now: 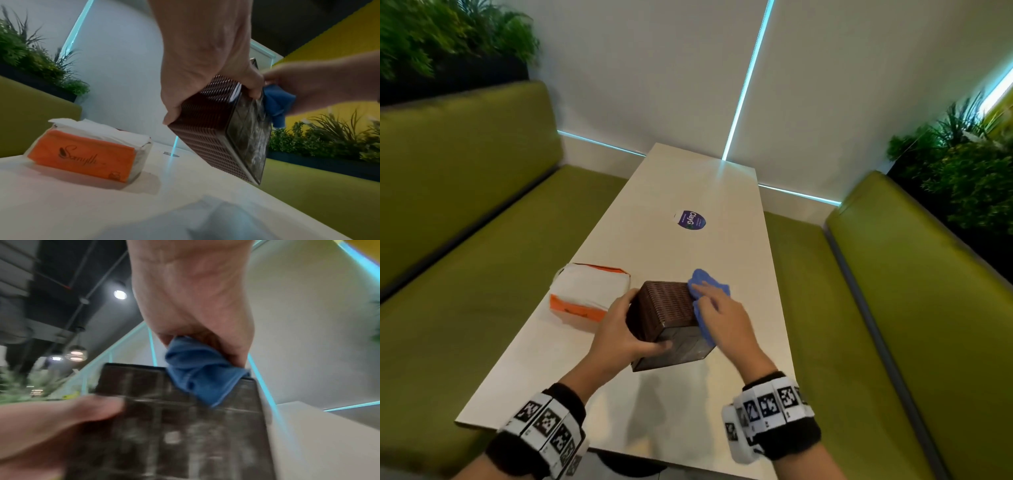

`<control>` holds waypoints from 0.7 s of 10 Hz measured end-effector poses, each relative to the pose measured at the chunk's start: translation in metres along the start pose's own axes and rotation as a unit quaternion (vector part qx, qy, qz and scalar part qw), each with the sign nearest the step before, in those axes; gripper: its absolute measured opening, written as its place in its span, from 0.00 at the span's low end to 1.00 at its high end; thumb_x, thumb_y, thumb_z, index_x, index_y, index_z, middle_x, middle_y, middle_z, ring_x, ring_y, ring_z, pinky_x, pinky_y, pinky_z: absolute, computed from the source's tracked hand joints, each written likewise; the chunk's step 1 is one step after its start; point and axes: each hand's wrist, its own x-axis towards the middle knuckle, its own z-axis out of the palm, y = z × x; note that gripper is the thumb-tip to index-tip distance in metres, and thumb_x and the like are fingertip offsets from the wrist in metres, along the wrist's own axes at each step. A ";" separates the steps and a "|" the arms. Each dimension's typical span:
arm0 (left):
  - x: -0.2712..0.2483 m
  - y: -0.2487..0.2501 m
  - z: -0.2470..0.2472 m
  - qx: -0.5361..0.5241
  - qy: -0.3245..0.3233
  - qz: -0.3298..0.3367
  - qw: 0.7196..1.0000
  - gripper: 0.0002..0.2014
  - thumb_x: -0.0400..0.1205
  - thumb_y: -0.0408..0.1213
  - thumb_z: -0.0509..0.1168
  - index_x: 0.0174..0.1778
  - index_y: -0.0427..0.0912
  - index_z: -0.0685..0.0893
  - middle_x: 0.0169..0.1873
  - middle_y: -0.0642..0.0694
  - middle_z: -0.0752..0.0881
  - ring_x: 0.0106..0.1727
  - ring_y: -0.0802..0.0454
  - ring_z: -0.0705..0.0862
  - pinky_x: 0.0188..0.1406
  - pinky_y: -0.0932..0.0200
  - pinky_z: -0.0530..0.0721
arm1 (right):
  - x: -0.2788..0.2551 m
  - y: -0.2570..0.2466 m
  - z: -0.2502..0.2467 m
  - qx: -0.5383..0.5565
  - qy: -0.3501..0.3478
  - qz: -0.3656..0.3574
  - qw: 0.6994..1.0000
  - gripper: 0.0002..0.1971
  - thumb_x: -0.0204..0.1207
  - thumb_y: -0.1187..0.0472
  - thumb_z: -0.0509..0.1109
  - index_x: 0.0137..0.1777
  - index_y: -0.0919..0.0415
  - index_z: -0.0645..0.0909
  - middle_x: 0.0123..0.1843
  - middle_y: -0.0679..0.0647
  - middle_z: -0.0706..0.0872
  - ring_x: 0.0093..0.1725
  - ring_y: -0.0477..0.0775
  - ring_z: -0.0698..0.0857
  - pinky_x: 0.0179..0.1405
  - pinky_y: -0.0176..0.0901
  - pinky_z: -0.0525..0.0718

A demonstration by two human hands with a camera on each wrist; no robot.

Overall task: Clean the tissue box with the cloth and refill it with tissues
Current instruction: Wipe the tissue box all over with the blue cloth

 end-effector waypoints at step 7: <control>-0.002 0.021 -0.033 -0.310 -0.037 -0.133 0.941 0.56 0.37 0.56 0.89 0.65 0.41 0.83 0.54 0.41 0.91 0.47 0.51 0.93 0.35 0.58 0.90 | -0.018 0.008 -0.038 0.446 -0.057 0.080 0.889 0.13 0.78 0.53 0.66 0.61 0.50 0.83 0.54 0.47 0.90 0.48 0.43 0.90 0.44 0.37 0.89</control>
